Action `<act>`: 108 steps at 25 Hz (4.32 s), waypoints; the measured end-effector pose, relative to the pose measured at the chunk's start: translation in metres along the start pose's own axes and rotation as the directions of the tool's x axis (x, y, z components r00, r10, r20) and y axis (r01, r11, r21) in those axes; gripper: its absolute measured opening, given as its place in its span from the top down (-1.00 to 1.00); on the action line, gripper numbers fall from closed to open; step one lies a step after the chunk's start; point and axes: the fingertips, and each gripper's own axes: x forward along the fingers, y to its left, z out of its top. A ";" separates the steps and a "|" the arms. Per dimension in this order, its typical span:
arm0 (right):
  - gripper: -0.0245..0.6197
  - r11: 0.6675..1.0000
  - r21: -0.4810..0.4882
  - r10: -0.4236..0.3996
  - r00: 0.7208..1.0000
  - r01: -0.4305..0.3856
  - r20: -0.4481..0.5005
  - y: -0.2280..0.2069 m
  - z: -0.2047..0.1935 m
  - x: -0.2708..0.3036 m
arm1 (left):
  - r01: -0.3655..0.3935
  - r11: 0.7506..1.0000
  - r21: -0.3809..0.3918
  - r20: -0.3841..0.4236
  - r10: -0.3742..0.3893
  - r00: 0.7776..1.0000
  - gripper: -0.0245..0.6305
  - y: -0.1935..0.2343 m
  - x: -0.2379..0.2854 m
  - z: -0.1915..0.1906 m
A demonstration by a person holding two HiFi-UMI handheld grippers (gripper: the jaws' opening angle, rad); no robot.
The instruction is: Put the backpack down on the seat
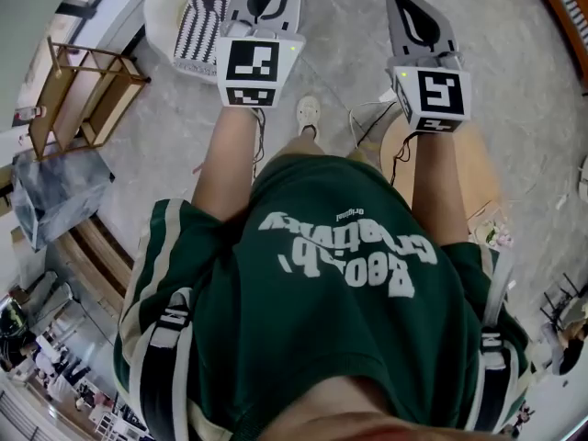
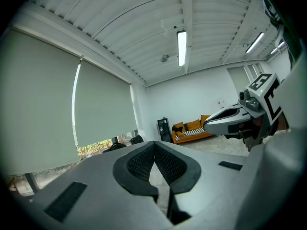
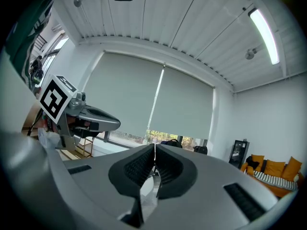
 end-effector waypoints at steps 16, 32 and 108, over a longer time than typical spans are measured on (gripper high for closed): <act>0.81 0.997 0.029 -0.065 0.998 0.065 -0.010 -0.042 0.005 0.183 | 0.058 0.998 0.001 -0.001 -0.058 0.998 0.87 0.131 0.140 -0.025; 0.81 0.998 0.048 -0.030 1.000 0.030 0.000 -0.152 -0.018 0.313 | 0.027 1.000 -0.002 -0.030 -0.027 0.999 0.87 0.171 0.302 -0.030; 0.81 0.977 0.071 0.206 0.977 -0.202 -0.057 -0.470 -0.067 1.120 | -0.173 0.981 -0.083 -0.254 0.147 0.956 0.87 0.634 0.990 -0.164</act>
